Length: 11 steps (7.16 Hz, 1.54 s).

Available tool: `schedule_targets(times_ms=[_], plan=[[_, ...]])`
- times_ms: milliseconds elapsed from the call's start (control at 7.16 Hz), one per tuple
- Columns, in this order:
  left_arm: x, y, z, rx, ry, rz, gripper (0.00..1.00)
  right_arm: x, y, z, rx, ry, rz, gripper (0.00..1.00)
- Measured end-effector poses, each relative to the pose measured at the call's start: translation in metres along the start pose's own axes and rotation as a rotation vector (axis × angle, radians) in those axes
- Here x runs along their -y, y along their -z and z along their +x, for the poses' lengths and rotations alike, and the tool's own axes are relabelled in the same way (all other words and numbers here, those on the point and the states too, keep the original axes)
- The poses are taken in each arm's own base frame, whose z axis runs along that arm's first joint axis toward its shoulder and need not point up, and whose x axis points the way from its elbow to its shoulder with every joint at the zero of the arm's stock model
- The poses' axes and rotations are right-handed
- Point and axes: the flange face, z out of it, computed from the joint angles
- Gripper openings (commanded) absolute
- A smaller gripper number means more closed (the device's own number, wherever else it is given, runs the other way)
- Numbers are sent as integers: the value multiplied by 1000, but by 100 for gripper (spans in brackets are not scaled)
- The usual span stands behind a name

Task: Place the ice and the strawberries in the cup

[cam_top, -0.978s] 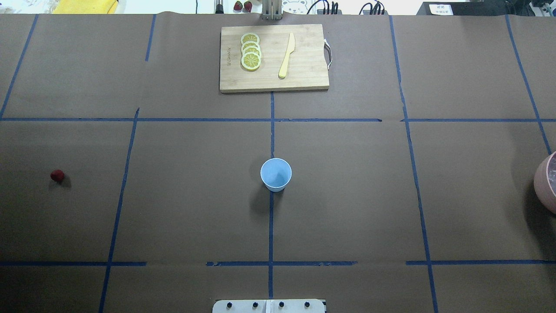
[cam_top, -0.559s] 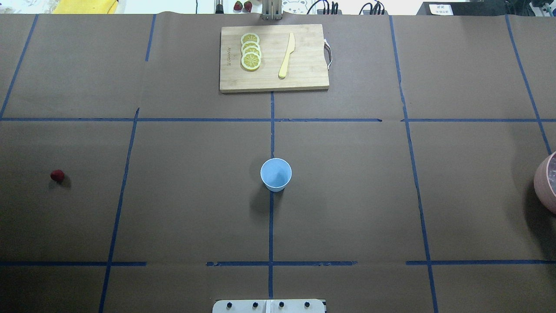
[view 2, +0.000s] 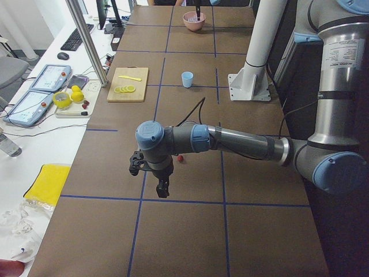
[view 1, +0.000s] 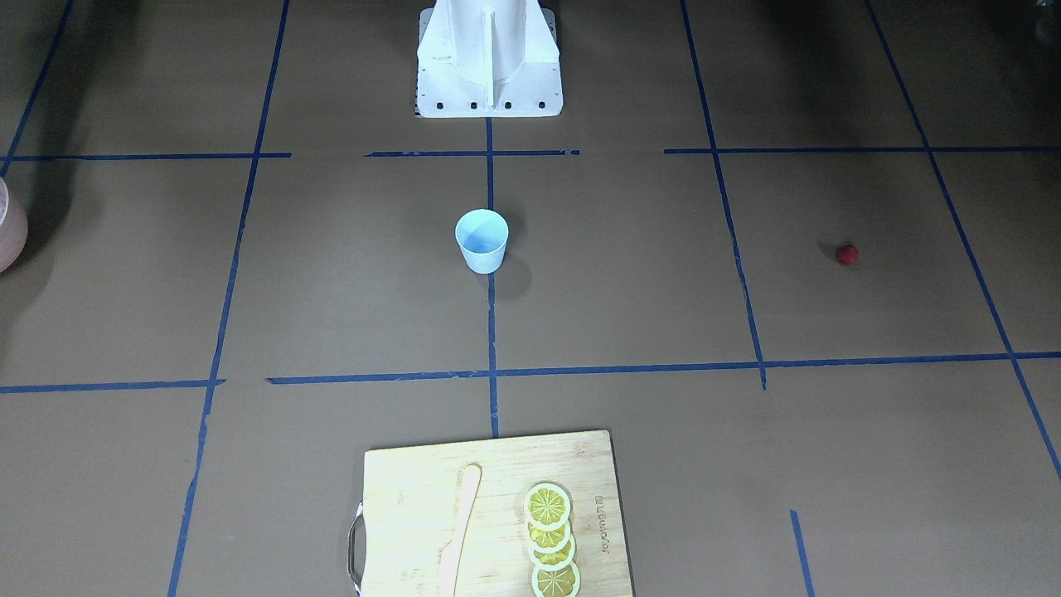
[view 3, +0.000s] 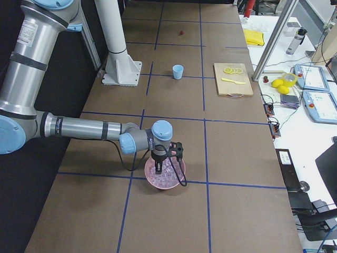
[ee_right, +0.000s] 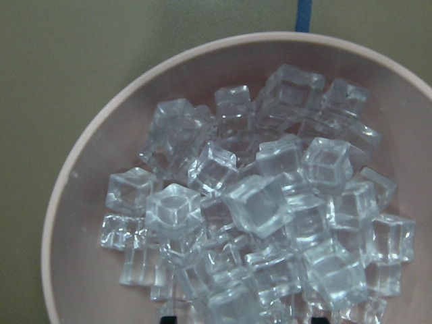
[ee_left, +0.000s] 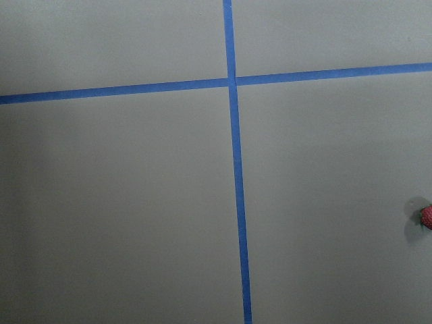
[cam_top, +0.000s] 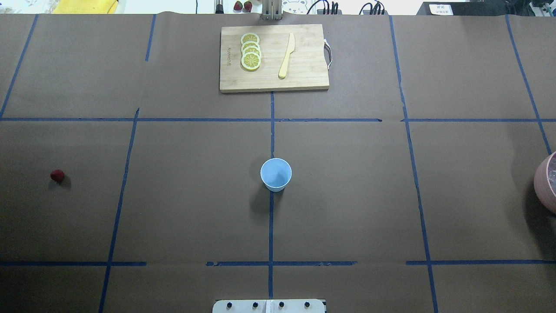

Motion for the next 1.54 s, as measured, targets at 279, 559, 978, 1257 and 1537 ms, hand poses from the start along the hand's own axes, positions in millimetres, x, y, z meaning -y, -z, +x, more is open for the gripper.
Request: schedule_targets(times_ms=[279,559,978,1257,1537], plan=[[0,1,0,0,-1,1,100,2,-6,4,-1,8,-9,66],[0,1,0,0,-2,2,100,2,-8,6,-1,8,-14,65],[0,1,0,0,-1,1,100,3,-6,3,6,17,-9,63],[0,1,0,0,0,1,100,3,-5,2,9,19,-8,61],[0,1,0,0,-2,3,100,3,-4,2,11,19,-6,50]])
